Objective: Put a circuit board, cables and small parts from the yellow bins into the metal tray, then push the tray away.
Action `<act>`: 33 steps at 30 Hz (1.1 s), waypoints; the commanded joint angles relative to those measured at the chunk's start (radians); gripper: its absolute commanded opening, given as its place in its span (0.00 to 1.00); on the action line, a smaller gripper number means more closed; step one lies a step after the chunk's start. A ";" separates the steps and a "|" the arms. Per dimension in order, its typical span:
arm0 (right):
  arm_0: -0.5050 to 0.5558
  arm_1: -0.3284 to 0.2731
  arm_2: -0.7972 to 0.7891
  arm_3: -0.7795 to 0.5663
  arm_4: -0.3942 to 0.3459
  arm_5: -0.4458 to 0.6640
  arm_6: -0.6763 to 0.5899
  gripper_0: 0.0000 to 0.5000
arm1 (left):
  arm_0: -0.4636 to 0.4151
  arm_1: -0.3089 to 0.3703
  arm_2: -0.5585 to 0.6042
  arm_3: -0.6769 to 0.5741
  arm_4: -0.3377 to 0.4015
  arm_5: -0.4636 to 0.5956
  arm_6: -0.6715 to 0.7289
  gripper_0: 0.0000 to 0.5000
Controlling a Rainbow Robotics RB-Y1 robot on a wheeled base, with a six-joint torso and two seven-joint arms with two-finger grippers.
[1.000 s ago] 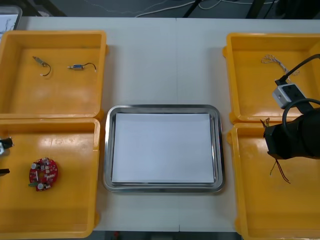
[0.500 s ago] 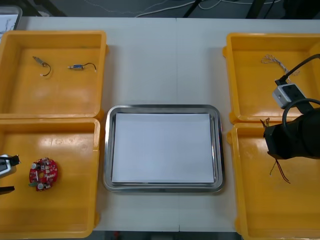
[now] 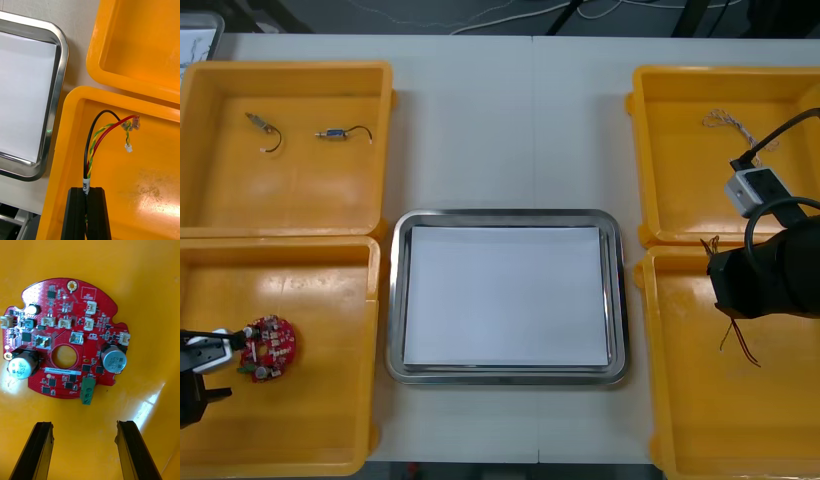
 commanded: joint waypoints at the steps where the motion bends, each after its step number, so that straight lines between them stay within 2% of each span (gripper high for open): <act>1: -0.022 -0.034 0.010 -0.032 0.004 0.003 -0.047 0.00 | -0.002 0.014 -0.030 0.000 -0.012 -0.011 0.079 1.00; 16: -0.022 -0.034 0.010 -0.032 0.004 0.003 -0.047 0.00 | -0.052 0.013 -0.058 0.000 -0.048 -0.010 0.079 0.88; 21: -0.022 -0.034 0.010 -0.032 0.004 0.003 -0.047 0.00 | -0.062 0.002 -0.072 0.000 -0.061 -0.010 0.079 0.81; 25: -0.022 -0.034 0.010 -0.032 0.004 0.003 -0.047 0.00 | -0.068 0.001 -0.083 0.000 -0.071 -0.010 0.079 0.80; 28: -0.022 -0.034 0.010 -0.032 0.004 0.003 -0.047 0.00 | -0.071 0.001 -0.089 0.000 -0.079 -0.011 0.079 0.73; 30: -0.022 -0.034 0.010 -0.032 0.004 0.003 -0.047 0.00 | -0.071 0.001 -0.092 0.000 -0.082 -0.013 0.079 0.65; 33: -0.022 -0.034 0.010 -0.032 0.004 0.003 -0.047 0.00 | -0.073 0.001 -0.098 0.001 -0.087 -0.011 0.079 0.61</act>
